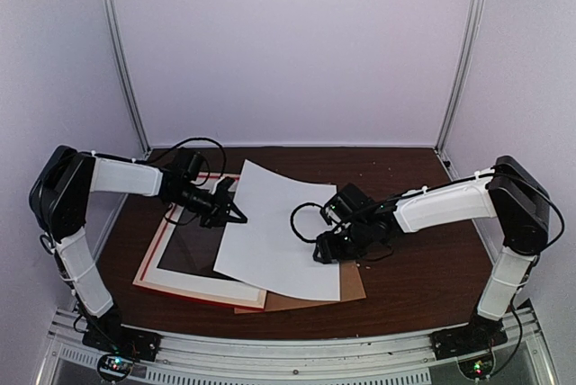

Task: Put the photo into the frame
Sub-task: Pick up the photo from the backboard, then place the photo on the mat board.

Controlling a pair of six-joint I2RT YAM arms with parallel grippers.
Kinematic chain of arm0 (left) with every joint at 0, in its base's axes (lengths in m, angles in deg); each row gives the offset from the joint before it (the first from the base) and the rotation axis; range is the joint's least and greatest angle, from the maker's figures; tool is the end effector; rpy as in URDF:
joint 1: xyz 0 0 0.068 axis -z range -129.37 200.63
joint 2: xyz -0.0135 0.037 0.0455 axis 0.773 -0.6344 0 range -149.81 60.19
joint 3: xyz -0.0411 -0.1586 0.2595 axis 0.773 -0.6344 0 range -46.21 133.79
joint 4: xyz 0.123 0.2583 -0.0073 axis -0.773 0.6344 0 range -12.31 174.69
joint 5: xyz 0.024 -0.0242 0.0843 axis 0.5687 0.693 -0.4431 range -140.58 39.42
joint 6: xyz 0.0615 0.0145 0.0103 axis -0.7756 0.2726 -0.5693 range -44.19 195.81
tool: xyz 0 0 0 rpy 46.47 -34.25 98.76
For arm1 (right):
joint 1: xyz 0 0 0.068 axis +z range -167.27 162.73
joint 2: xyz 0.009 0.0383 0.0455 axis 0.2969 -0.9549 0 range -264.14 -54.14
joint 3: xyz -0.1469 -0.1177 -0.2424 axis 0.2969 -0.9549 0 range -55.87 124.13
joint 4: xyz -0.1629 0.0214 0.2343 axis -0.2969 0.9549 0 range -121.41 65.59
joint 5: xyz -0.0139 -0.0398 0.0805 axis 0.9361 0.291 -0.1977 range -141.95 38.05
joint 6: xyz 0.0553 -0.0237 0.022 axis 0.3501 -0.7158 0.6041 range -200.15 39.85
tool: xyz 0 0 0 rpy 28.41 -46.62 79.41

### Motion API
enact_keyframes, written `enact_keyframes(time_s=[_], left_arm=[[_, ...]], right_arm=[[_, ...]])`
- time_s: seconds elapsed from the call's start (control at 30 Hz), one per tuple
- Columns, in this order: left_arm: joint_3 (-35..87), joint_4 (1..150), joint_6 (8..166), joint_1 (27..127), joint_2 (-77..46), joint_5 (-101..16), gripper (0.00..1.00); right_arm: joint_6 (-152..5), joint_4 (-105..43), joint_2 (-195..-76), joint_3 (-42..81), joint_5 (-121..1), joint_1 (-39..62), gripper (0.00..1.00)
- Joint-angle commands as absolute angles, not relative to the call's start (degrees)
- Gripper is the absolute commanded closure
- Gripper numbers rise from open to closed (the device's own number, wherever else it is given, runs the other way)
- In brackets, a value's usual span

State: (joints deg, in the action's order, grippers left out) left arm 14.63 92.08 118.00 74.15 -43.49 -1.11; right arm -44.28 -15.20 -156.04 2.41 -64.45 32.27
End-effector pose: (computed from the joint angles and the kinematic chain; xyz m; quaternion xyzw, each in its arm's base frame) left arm 0.3406 -0.1895 0.1743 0.0249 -0.8790 0.4762 0.0026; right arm 0.2389 0.2968 0.1567 -0.1423 0.9496 0.2526 0.1188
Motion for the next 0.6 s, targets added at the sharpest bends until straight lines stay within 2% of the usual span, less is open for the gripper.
enact_keyframes(time_s=[0.0, 0.33, 0.43, 0.57], left_arm=[[18.0, 98.1, 113.3, 72.8, -43.5, -0.7, 0.99], [27.1, 129.8, 92.9, 66.2, -37.6, -2.4, 1.0], [29.9, 139.6, 85.1, 63.9, -36.4, -4.9, 1.0], [30.3, 143.2, 82.9, 59.9, -34.5, -10.3, 1.0]], right_arm=[[-46.0, -9.3, -153.6, 3.1, -62.1, 32.7, 0.38], [-50.2, -6.1, -143.7, 5.5, -57.8, 32.7, 0.34], [-51.4, -6.3, -143.8, 5.5, -56.2, 32.6, 0.34], [-52.8, -7.1, -146.7, 6.6, -57.0, 32.5, 0.34]])
